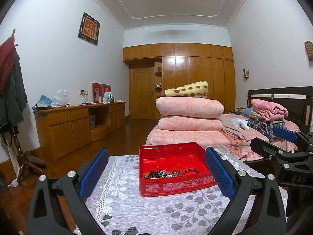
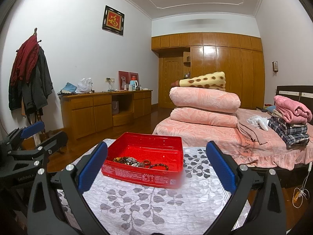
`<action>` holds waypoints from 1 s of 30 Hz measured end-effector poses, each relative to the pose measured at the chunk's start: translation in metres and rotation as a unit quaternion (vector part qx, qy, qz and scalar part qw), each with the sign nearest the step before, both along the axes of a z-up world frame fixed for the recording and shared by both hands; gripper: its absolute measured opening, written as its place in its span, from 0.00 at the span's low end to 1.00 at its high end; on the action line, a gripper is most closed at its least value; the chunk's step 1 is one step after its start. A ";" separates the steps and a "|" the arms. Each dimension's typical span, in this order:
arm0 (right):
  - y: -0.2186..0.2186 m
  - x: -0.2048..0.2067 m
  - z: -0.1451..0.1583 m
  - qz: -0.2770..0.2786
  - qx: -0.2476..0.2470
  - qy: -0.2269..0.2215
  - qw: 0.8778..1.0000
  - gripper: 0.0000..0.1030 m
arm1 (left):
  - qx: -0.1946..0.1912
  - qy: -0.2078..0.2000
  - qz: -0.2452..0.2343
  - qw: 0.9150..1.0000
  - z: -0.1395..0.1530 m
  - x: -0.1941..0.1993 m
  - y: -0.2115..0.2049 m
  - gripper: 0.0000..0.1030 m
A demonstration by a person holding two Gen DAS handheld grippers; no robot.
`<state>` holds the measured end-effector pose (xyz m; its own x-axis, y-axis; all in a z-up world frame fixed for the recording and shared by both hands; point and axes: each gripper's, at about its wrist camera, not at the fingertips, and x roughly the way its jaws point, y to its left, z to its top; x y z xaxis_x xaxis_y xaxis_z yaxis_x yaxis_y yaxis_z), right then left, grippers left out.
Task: Organize jewelry
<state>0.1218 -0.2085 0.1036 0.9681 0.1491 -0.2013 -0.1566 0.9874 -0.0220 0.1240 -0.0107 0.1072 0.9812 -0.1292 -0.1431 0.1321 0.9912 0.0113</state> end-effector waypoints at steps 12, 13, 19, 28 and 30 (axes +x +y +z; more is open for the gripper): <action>0.001 0.000 0.000 0.000 -0.001 0.001 1.000 0.95 | 0.000 0.005 -0.002 1.000 -0.001 0.003 0.000 0.94; 0.000 0.000 0.000 0.000 -0.001 0.001 1.000 0.95 | -0.001 0.005 -0.002 1.000 -0.001 0.003 0.000 0.94; 0.001 0.001 0.000 0.000 0.000 0.001 1.000 0.95 | -0.003 0.008 -0.005 1.000 -0.003 0.004 0.000 0.94; 0.004 0.003 -0.004 -0.001 -0.001 0.005 1.000 0.95 | -0.003 0.009 -0.004 1.000 -0.005 0.006 -0.001 0.94; 0.004 0.003 -0.004 -0.001 -0.001 0.005 1.000 0.95 | -0.003 0.010 -0.004 1.000 -0.005 0.006 -0.001 0.94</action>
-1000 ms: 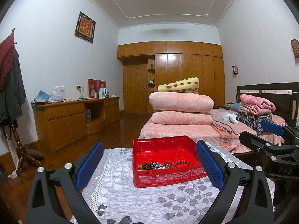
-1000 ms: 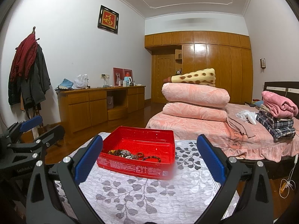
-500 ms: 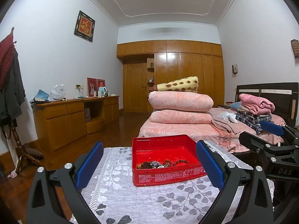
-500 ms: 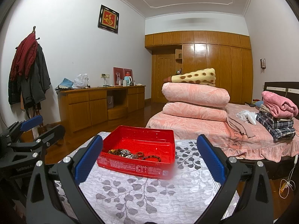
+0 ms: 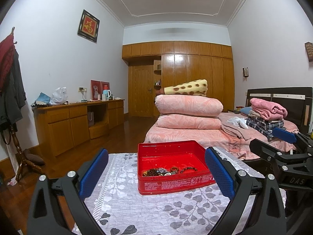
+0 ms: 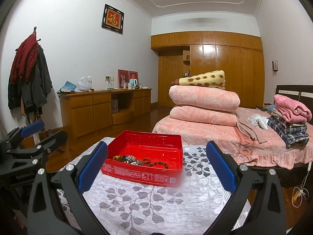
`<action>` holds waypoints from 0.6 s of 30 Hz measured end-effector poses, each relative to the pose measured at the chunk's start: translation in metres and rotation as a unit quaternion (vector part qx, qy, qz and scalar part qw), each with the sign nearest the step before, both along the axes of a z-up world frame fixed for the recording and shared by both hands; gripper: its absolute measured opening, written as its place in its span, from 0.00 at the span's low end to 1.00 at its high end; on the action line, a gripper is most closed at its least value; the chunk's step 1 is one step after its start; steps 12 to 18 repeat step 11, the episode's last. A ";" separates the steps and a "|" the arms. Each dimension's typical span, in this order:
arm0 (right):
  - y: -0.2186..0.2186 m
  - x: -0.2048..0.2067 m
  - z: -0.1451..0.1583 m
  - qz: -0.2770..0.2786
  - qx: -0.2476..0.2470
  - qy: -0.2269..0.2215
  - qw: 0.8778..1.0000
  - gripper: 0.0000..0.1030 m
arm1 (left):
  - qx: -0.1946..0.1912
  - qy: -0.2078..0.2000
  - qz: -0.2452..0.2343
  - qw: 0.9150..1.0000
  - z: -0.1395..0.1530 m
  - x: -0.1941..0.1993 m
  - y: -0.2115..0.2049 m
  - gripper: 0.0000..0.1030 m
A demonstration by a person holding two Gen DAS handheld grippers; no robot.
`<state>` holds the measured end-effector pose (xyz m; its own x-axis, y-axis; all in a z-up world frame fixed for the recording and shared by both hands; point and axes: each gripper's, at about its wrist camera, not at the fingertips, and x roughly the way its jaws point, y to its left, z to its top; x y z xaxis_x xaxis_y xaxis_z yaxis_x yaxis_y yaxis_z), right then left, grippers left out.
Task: Organize jewelry
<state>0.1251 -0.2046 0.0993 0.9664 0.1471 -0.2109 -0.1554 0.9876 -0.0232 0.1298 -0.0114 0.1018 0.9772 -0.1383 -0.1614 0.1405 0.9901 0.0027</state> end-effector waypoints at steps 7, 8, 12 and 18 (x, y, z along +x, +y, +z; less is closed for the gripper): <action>0.000 0.000 0.000 0.000 0.000 0.001 1.000 0.95 | 0.001 0.002 0.003 1.000 0.000 0.002 0.000 0.94; 0.000 0.000 0.000 0.000 0.000 0.001 1.000 0.95 | 0.000 0.002 0.003 1.000 -0.001 0.002 0.000 0.94; -0.001 0.001 -0.001 0.000 0.001 0.001 1.000 0.95 | 0.000 0.003 0.005 1.000 -0.001 0.002 0.000 0.94; -0.001 0.001 -0.001 0.000 0.001 0.001 1.000 0.95 | 0.000 0.003 0.005 1.000 -0.001 0.002 0.000 0.94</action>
